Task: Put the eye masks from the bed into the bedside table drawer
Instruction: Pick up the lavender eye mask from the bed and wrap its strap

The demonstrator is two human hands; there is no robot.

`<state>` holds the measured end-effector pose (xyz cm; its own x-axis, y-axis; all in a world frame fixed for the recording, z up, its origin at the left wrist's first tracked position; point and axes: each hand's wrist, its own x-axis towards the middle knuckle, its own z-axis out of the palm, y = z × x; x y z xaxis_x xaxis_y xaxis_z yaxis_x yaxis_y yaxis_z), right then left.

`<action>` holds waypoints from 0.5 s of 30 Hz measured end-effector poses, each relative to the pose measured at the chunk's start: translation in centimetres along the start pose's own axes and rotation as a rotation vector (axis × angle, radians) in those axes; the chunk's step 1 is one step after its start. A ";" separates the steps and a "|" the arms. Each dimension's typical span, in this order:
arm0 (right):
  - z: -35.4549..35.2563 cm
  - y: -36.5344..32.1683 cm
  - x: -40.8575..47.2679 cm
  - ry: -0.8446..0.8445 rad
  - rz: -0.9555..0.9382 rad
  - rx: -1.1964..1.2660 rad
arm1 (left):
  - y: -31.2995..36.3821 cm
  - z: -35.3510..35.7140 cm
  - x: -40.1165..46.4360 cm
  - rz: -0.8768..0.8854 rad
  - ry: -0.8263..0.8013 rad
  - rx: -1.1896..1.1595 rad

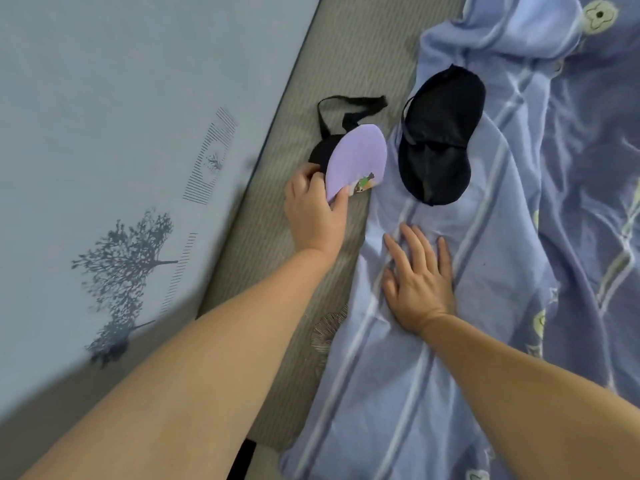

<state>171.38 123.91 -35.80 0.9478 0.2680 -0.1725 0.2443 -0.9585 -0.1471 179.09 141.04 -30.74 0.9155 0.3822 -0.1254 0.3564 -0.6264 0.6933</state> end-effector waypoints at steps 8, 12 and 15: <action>-6.9 -0.4 2.3 -0.431 0.109 0.404 | 1.8 -10.0 -5.6 -0.122 -0.084 -0.224; -16.7 -3.4 -0.3 -0.467 0.245 1.039 | 5.3 -14.0 -11.7 -0.164 0.052 -0.310; -23.1 -4.7 -6.1 -0.443 0.089 1.162 | 9.1 -16.1 -17.6 -0.165 0.107 -0.332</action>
<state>169.13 124.52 -11.58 0.7462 0.4329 -0.5057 -0.3565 -0.3816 -0.8528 163.18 139.52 -10.84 0.8202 0.5391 -0.1915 0.4013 -0.3037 0.8641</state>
